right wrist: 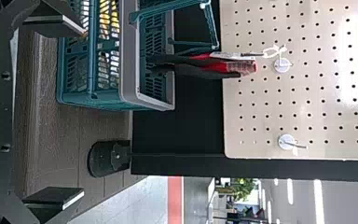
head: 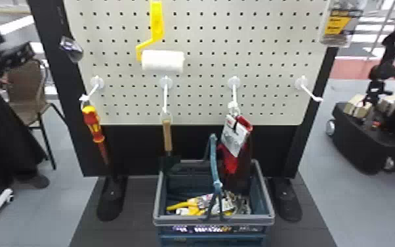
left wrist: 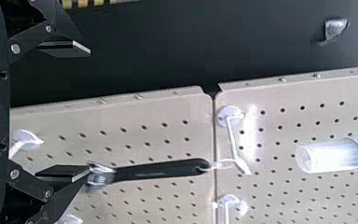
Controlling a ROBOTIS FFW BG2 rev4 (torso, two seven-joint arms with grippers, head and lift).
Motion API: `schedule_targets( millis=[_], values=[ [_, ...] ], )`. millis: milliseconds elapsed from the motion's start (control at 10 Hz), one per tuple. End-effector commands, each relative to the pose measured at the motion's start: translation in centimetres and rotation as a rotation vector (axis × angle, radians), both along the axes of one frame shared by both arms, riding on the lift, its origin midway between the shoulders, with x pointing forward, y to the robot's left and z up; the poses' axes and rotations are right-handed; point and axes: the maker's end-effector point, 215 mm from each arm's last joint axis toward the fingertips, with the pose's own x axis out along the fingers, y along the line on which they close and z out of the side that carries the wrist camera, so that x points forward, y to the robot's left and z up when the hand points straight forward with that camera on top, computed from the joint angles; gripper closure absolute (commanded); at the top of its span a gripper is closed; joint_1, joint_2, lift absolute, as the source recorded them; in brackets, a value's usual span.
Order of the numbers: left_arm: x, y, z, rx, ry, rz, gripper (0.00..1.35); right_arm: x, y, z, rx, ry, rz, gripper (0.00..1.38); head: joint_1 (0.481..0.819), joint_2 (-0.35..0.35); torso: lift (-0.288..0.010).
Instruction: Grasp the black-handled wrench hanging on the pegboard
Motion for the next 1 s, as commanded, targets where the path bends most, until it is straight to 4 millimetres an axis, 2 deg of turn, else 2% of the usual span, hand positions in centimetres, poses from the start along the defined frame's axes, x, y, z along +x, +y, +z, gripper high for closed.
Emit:
schedule_targets(
  millis=[0,100,200,300,500,600,700,800,900],
  values=[
    [1.7,-2.3,2.1,-0.045,0.031,-0.129,0.38,0.2,0.0,0.2,-0.001,-0.005,0.0,0.1,0.549,0.0,-0.1],
    [2.4,-3.0,3.5,0.012,0.044,-0.183,0.38,0.3,0.0,0.2,0.001,-0.007,0.001,0.1,0.549,0.0,-0.1],
    [2.8,-4.9,3.0,-0.022,0.113,-0.297,0.38,0.4,0.0,0.3,0.0,-0.009,0.002,0.1,0.549,0.0,-0.1],
    [2.5,-7.0,2.7,-0.074,0.143,-0.398,0.39,0.5,0.0,0.4,0.0,-0.011,0.002,0.1,0.549,0.0,-0.1],
    [1.1,-10.0,2.9,-0.059,0.191,-0.565,0.39,0.4,0.0,0.2,0.001,-0.009,0.002,0.1,0.549,0.0,-0.1],
    [0.8,-10.3,4.4,0.038,0.158,-0.604,0.44,0.4,0.0,0.2,0.001,-0.009,0.002,0.1,0.549,0.0,-0.1],
    [0.8,-10.6,5.7,0.072,0.133,-0.607,0.83,0.5,0.0,0.3,0.0,-0.011,0.003,0.1,0.549,0.0,-0.1],
    [0.8,-10.7,6.0,0.078,0.121,-0.604,1.12,0.6,-0.1,0.2,0.0,-0.01,0.003,0.1,0.549,0.0,-0.1],
    [1.0,-10.6,5.3,0.087,0.133,-0.6,1.22,0.5,-0.1,0.1,0.0,-0.008,0.004,0.1,0.549,0.0,-0.1]
  ],
)
